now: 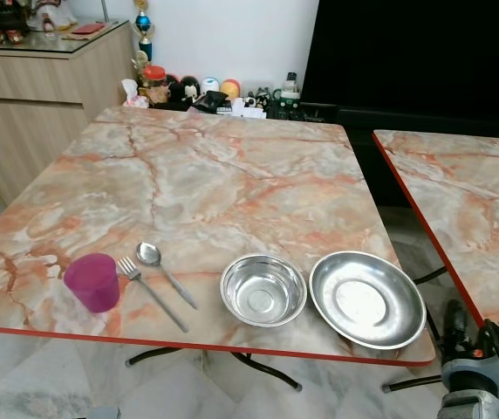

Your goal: Setting the table

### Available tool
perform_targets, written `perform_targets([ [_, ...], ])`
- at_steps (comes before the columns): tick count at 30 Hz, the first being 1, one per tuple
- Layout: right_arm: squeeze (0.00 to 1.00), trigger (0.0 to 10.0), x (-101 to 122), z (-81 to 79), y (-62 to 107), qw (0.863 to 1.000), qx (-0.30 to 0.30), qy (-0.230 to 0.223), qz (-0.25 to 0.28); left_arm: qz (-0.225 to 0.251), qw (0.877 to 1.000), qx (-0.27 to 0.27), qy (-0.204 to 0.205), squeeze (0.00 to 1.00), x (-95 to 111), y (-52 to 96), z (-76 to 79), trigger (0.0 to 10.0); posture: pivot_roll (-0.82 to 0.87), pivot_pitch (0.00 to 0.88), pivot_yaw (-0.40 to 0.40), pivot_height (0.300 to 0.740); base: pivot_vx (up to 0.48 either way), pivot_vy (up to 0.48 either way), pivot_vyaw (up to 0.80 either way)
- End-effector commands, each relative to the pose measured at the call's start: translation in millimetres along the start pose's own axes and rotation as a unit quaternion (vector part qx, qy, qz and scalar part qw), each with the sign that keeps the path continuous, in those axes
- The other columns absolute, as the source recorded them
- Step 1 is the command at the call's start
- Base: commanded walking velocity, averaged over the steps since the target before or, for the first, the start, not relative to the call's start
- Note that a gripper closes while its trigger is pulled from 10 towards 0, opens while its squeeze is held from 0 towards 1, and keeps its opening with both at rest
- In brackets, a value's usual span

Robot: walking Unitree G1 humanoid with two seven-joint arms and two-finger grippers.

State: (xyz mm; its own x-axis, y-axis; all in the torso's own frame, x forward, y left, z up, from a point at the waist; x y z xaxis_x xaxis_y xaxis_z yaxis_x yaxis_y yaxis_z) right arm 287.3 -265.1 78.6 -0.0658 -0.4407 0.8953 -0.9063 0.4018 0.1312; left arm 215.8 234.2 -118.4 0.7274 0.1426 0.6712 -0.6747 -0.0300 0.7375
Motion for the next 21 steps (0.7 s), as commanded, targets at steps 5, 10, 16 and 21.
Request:
perform_targets([
  [5,0.00,10.0,-14.8,-10.7,-5.4,0.997,0.056,0.027,-0.053,-0.027,1.000,0.004,-0.008,0.00,-15.4,3.7,-4.1,10.0,-0.07,0.092,-0.049,0.740,0.000,0.000,0.00],
  [10,0.00,4.6,-13.8,-12.0,-7.4,0.997,0.060,0.023,-0.050,-0.029,1.000,0.005,-0.010,0.00,-16.4,4.2,-5.5,10.0,-0.07,0.094,-0.046,0.740,0.000,0.000,0.00],
  [16,0.00,10.0,-21.7,-20.3,-7.0,0.995,0.073,0.008,-0.069,-0.033,0.999,0.003,-0.017,0.00,-18.0,4.8,-5.8,10.0,-0.07,0.084,-0.039,0.740,0.000,0.000,0.00],
  [21,0.00,10.0,-26.4,-19.3,-6.8,0.994,0.072,0.007,-0.076,-0.033,0.999,0.001,-0.020,0.00,-17.9,4.7,-5.4,10.0,-0.07,0.078,-0.038,0.740,0.000,0.000,0.00],
])
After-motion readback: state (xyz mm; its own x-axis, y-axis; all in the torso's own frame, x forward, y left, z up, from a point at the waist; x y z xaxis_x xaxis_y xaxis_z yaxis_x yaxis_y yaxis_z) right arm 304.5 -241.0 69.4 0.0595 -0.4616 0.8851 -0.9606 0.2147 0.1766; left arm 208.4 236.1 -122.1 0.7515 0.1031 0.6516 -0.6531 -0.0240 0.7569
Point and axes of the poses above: a point about 5 cm out from each wrist's last joint towards the gripper, its own y axis pointing back from the gripper into the wrist, its own x axis along the axis of the wrist's last joint, z = x × y, the point moved 6 cm from there along -y, pointing out of the wrist towards the gripper, and after that the axes turned 4 degrees about y, right-handed, at the moved point
